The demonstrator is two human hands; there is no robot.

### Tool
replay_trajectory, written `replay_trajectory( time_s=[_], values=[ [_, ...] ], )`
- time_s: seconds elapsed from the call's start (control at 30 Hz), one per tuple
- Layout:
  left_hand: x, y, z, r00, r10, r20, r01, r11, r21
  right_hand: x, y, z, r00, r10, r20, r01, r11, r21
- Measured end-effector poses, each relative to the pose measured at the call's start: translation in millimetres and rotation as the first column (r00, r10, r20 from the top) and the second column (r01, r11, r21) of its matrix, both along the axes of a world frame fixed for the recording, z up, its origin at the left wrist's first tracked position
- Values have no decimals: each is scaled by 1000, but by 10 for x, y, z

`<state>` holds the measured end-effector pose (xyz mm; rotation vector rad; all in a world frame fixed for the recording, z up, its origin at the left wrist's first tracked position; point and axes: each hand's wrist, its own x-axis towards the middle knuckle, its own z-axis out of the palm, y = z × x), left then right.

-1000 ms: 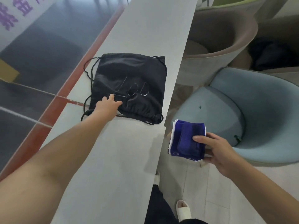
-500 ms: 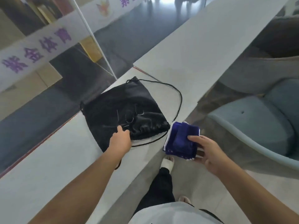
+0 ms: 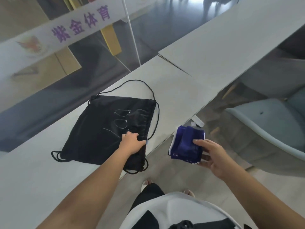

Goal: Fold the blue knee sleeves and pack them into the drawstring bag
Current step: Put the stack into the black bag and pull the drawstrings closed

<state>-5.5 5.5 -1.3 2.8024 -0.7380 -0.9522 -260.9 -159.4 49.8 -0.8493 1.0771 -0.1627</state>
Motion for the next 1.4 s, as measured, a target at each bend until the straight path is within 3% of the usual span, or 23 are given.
replay_trajectory(
  time_s=[0.17,0.3,0.53,0.67,0.87,1.1,1.2,1.33,1.4],
  values=[
    [192,-180,43,999,-35,29,38,993,-114,68,150,97,998,-55,-11,54,998,-33],
    [250,-279,9,986,-166,22,168,982,-87,222,254,201,995,-91,-33,89,994,-58],
    [477,-250,-59,970,-223,-97,196,954,-225,454,503,247,980,-184,-80,178,980,-85],
    [653,-93,-75,944,-223,-242,125,923,-363,617,629,200,975,-201,-89,193,977,-93],
    [783,112,101,948,-182,-262,9,837,-547,951,689,221,979,-182,-93,174,981,-84],
    [916,245,524,947,-67,-314,-125,823,-554,1558,507,156,994,80,-69,-82,996,-21],
    [923,315,665,977,-56,-207,-72,823,-564,1808,465,-72,973,193,-129,-190,981,39],
    [999,420,793,998,-23,65,52,865,-500,1964,428,-385,939,212,-270,-212,977,28],
    [1063,466,837,996,-11,87,50,887,-458,1962,398,-426,934,219,-282,-219,975,32]
  ],
)
